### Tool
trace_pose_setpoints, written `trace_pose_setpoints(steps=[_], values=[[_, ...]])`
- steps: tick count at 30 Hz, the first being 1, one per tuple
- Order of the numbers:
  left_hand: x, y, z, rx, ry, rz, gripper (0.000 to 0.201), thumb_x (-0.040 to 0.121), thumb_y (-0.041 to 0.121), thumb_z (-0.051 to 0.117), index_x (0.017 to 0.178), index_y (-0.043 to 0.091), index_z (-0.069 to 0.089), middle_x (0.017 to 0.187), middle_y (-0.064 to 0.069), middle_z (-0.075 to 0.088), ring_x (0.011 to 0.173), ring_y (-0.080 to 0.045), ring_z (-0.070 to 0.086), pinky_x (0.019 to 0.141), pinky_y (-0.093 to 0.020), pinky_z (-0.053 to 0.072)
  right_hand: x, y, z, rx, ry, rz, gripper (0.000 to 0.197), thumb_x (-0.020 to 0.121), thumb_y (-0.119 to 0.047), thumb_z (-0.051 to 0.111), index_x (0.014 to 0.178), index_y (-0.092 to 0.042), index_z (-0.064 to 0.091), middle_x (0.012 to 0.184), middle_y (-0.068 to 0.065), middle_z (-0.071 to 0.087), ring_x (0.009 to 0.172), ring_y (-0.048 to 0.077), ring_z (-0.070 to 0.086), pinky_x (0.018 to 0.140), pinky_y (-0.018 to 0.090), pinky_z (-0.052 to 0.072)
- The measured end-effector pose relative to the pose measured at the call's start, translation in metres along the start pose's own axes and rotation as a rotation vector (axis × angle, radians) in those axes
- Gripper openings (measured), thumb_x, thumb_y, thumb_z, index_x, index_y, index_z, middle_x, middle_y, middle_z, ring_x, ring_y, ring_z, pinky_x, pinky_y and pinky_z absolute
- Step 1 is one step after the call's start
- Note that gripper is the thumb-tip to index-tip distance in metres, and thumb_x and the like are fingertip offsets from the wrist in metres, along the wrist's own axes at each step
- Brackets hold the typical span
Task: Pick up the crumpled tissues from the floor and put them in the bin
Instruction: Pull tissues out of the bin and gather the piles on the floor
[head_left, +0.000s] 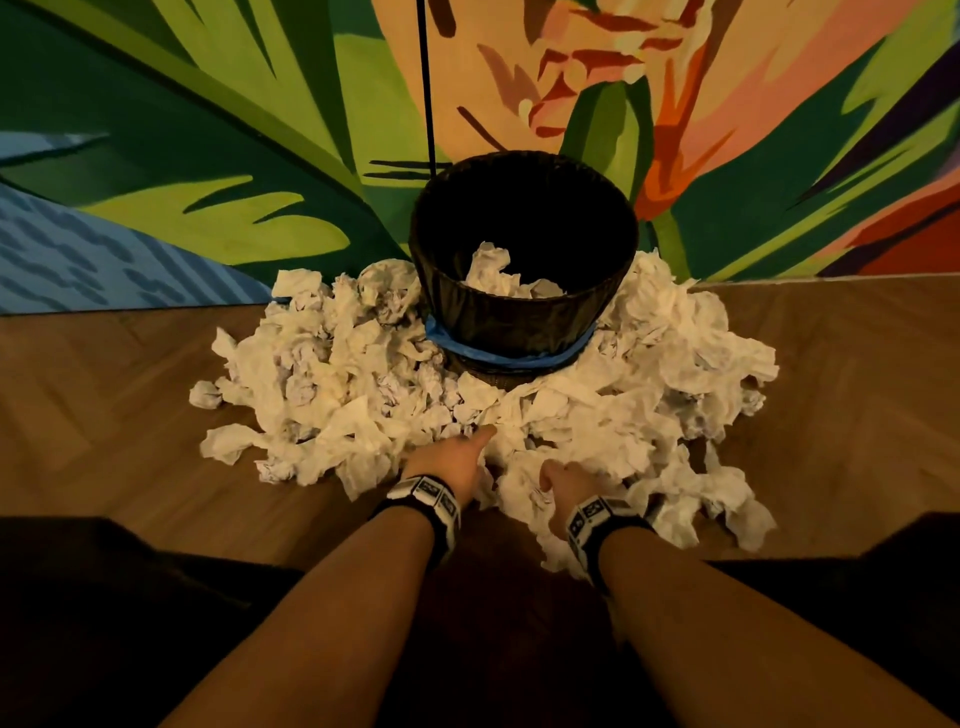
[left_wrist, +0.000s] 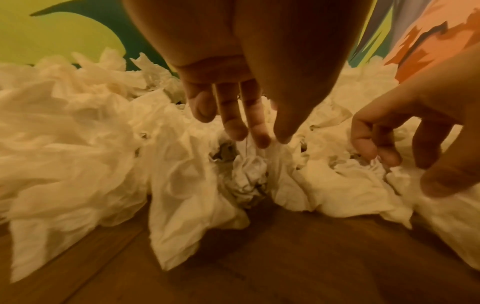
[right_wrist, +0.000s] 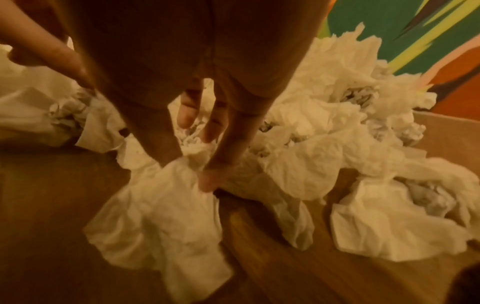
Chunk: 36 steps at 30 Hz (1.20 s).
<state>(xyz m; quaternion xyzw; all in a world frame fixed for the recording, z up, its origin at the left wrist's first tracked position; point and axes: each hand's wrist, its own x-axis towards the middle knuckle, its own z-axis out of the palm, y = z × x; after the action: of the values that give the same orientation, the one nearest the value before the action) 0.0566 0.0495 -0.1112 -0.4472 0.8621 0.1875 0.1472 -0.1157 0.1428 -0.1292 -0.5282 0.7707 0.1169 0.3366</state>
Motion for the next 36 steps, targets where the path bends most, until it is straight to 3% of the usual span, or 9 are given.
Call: trace_pose_setpoints(steps=[6, 11, 14, 18, 21, 25, 30, 33, 36], values=[[0.006, 0.006, -0.004, 0.108, -0.008, -0.011, 0.026, 0.097, 0.028, 0.047, 0.119, 0.027, 0.061, 0.116, -0.004, 0.063, 0.099, -0.026, 0.063, 0.074, -0.037, 0.05, 0.0, 0.004, -0.005, 0.213, 0.098, -0.023, 0.043, 0.077, -0.005, 0.064, 0.108, -0.035, 0.062, 0.116, -0.001, 0.061, 0.099, 0.019, 0.06, 0.084, 0.026, 0.053], [0.001, -0.002, -0.004, -0.236, 0.172, -0.026, 0.019, 0.097, 0.032, 0.044, 0.109, 0.019, 0.053, 0.109, -0.003, 0.057, 0.095, -0.026, 0.059, 0.079, -0.04, 0.051, -0.005, 0.002, -0.013, 0.471, 0.304, -0.007, 0.032, 0.096, -0.006, 0.045, 0.108, -0.02, 0.071, 0.121, 0.009, 0.064, 0.098, 0.024, 0.062, 0.074, 0.02, 0.043], [0.0, -0.006, -0.008, -0.505, 0.377, -0.142, 0.013, 0.097, 0.028, 0.044, 0.103, 0.016, 0.046, 0.085, -0.005, 0.059, 0.075, -0.025, 0.06, 0.062, -0.035, 0.049, -0.005, 0.0, -0.019, 0.604, 0.411, 0.07, 0.031, 0.099, -0.009, 0.04, 0.116, -0.016, 0.065, 0.117, 0.012, 0.064, 0.098, 0.026, 0.06, 0.077, 0.023, 0.043], [0.002, -0.013, -0.018, -0.768, 0.558, -0.265, 0.008, 0.097, 0.012, 0.044, 0.101, 0.019, 0.046, 0.068, -0.005, 0.057, 0.059, -0.024, 0.055, 0.048, -0.027, 0.034, -0.002, -0.001, -0.027, 0.696, 0.479, 0.14, 0.031, 0.1, -0.034, 0.046, 0.103, -0.008, 0.062, 0.105, 0.015, 0.063, 0.099, 0.031, 0.059, 0.079, 0.029, 0.043], [0.005, -0.016, -0.024, -0.872, 0.593, -0.325, 0.017, 0.097, 0.014, 0.042, 0.109, 0.015, 0.055, 0.076, -0.006, 0.059, 0.066, -0.022, 0.054, 0.057, -0.028, 0.036, -0.002, 0.001, -0.028, 0.76, 0.467, 0.164, 0.037, 0.09, -0.046, 0.06, 0.104, -0.012, 0.061, 0.108, 0.003, 0.06, 0.104, 0.025, 0.058, 0.085, 0.029, 0.046], [0.005, -0.019, -0.022, -0.881, 0.539, -0.348, 0.025, 0.092, 0.034, 0.055, 0.076, 0.015, 0.048, 0.065, -0.006, 0.055, 0.063, -0.024, 0.052, 0.061, -0.031, 0.04, -0.004, 0.001, -0.026, 0.649, 0.435, 0.144, 0.005, 0.089, -0.024, 0.061, 0.09, -0.021, 0.058, 0.1, 0.007, 0.064, 0.079, 0.019, 0.058, 0.067, 0.024, 0.045], [0.0, -0.019, -0.009, -0.521, 0.312, -0.262, 0.024, 0.093, 0.04, 0.057, 0.086, 0.021, 0.046, 0.074, -0.006, 0.062, 0.064, -0.024, 0.057, 0.057, -0.03, 0.042, -0.008, -0.01, -0.012, 0.353, 0.265, -0.08, 0.011, 0.091, -0.025, 0.058, 0.088, -0.036, 0.055, 0.093, -0.007, 0.062, 0.069, 0.008, 0.056, 0.056, 0.021, 0.041], [-0.004, -0.015, 0.001, -0.157, 0.056, -0.107, 0.027, 0.092, 0.05, 0.052, 0.101, 0.026, 0.048, 0.095, -0.005, 0.065, 0.079, -0.024, 0.058, 0.062, -0.031, 0.04, -0.008, -0.018, -0.003, 0.055, 0.085, -0.174, 0.029, 0.091, -0.039, 0.058, 0.12, -0.039, 0.054, 0.118, -0.001, 0.063, 0.095, 0.018, 0.061, 0.079, 0.026, 0.048], [-0.005, -0.012, 0.013, 0.0, -0.066, -0.115, 0.052, 0.087, 0.055, 0.057, 0.125, 0.023, 0.045, 0.119, -0.009, 0.06, 0.108, -0.029, 0.058, 0.089, -0.041, 0.048, -0.006, -0.022, 0.004, -0.107, -0.016, -0.192, 0.054, 0.092, -0.035, 0.058, 0.143, -0.034, 0.041, 0.139, 0.007, 0.053, 0.122, 0.03, 0.053, 0.097, 0.035, 0.045]])
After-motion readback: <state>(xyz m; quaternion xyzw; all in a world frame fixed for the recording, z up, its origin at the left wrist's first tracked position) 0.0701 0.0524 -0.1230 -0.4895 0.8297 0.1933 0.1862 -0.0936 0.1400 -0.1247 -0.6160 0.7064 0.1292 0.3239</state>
